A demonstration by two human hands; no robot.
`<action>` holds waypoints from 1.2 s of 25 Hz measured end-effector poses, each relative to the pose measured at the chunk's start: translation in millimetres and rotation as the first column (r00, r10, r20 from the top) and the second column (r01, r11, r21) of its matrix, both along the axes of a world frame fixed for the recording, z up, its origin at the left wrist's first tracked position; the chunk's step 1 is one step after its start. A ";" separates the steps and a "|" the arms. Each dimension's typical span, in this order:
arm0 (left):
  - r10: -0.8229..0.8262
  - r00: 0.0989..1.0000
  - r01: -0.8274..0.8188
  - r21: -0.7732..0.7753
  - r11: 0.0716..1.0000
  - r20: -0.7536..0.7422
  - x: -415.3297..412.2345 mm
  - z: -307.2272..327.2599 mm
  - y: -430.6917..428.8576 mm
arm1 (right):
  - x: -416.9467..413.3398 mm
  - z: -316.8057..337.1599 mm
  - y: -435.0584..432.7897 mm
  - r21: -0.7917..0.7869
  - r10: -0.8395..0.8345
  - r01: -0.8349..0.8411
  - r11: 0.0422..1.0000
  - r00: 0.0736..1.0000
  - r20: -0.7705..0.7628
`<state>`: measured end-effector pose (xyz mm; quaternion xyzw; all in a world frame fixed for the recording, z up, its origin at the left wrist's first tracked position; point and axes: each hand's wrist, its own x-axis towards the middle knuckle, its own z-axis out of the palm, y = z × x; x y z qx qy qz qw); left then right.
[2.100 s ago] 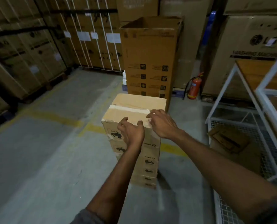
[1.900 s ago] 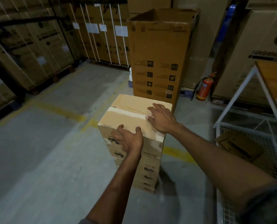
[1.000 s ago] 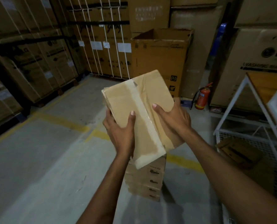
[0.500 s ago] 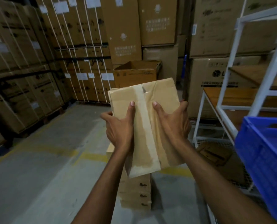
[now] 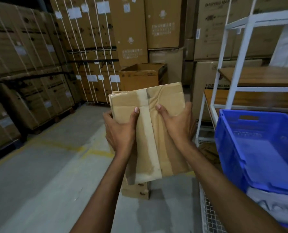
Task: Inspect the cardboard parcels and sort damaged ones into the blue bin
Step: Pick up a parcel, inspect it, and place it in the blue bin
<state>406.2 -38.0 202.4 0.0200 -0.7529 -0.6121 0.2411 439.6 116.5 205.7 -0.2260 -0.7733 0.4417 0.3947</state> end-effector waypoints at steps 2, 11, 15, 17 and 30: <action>-0.093 0.996 0.093 0.001 0.996 0.015 26.0 1.6 -15.8 | 28.5 8.6 7.9 -0.021 0.124 -0.123 0.992 0.992 0.039; -0.540 0.828 0.522 -0.147 0.840 -0.148 125.7 23.2 -81.3 | 170.1 35.1 -3.2 0.084 0.302 -0.305 0.949 0.952 0.044; -0.491 0.852 0.496 -0.021 0.868 -0.184 180.8 25.9 -85.2 | 236.8 37.2 1.0 0.130 0.332 -0.355 0.926 0.928 0.170; -0.513 0.828 0.530 0.015 0.848 -0.226 203.6 49.0 -86.8 | 266.5 36.9 3.4 0.065 0.251 -0.254 0.965 0.967 0.042; -0.673 0.721 0.655 -0.151 0.740 -0.166 364.4 72.3 12.3 | 435.5 90.6 102.9 0.114 0.198 -0.174 0.978 0.945 -0.261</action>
